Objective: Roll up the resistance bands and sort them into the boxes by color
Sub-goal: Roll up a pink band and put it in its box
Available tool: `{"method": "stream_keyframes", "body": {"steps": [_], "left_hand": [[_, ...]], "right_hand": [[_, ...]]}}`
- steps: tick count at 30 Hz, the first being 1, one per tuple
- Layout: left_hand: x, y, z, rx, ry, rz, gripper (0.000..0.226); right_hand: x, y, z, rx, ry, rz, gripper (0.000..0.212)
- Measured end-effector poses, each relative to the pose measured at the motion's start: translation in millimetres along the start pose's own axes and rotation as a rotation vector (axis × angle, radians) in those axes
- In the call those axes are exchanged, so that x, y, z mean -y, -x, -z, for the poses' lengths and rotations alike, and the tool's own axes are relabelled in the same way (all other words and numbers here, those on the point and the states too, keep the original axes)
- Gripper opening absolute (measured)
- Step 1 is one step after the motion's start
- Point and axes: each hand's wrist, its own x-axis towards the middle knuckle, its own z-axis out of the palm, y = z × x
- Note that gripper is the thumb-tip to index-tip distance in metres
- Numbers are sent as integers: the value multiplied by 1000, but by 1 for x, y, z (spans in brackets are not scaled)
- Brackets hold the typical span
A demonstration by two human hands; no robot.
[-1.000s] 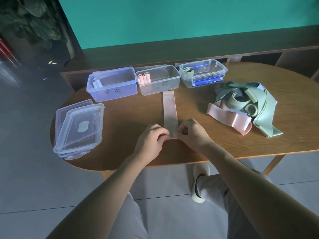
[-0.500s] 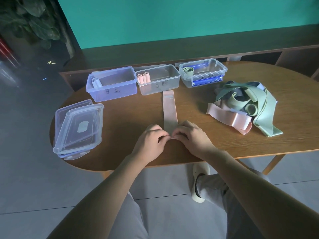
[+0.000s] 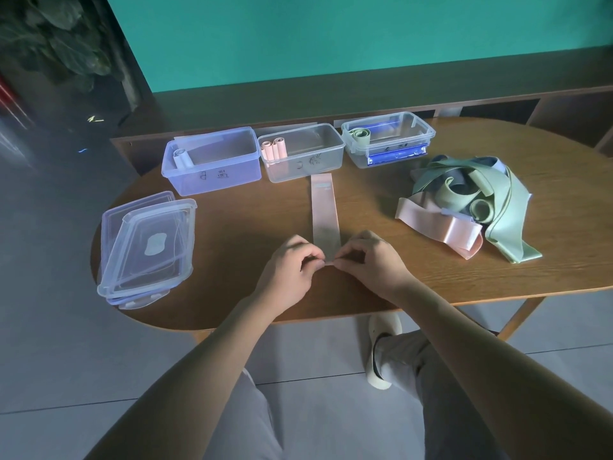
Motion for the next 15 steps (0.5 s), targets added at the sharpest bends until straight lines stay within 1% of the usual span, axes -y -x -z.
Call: {"method": "stream_keyframes", "body": {"steps": [3, 6, 9, 11, 15], "left_hand": [[0, -2, -2, -31, -60, -11, 7], [-2, -2, -4, -58, -111, -21, 9], [-3, -3, -6, -112, -93, -12, 3], [-3, -3, -6, -100, -95, -32, 3], [-4, -1, -7, -52, -152, -89, 10]], "right_hand": [[4, -2, -1, -24, -19, -51, 13], [6, -4, 0, -14, -5, -69, 10], [6, -6, 0, -10, 1, -87, 9], [7, -8, 0, -15, 18, -106, 9], [8, -12, -1, -21, 43, -152, 10]]}}
